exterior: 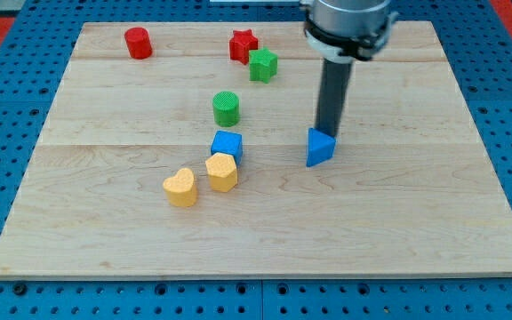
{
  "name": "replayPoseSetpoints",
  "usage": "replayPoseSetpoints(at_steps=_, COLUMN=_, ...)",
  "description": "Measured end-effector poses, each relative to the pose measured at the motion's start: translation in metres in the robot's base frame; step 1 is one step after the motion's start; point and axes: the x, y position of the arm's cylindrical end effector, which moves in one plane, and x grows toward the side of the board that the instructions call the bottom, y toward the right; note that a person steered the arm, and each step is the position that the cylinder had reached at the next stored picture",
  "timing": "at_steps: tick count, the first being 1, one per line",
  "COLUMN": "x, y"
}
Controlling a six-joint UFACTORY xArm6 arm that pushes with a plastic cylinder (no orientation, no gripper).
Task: Move the green circle to the left of the green star
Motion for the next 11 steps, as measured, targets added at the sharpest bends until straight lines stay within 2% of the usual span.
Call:
replayPoseSetpoints(at_steps=1, x=0.027, y=-0.012)
replayPoseSetpoints(at_steps=2, x=0.027, y=-0.085)
replayPoseSetpoints(at_steps=3, x=0.027, y=-0.103)
replayPoseSetpoints(at_steps=4, x=0.011, y=-0.061)
replayPoseSetpoints(at_steps=5, x=-0.019, y=-0.075)
replayPoseSetpoints(at_steps=6, x=-0.039, y=-0.139)
replayPoseSetpoints(at_steps=7, x=-0.039, y=-0.199)
replayPoseSetpoints(at_steps=8, x=-0.057, y=-0.209)
replayPoseSetpoints(at_steps=9, x=-0.064, y=-0.161)
replayPoseSetpoints(at_steps=10, x=-0.076, y=-0.144)
replayPoseSetpoints(at_steps=11, x=-0.059, y=-0.143)
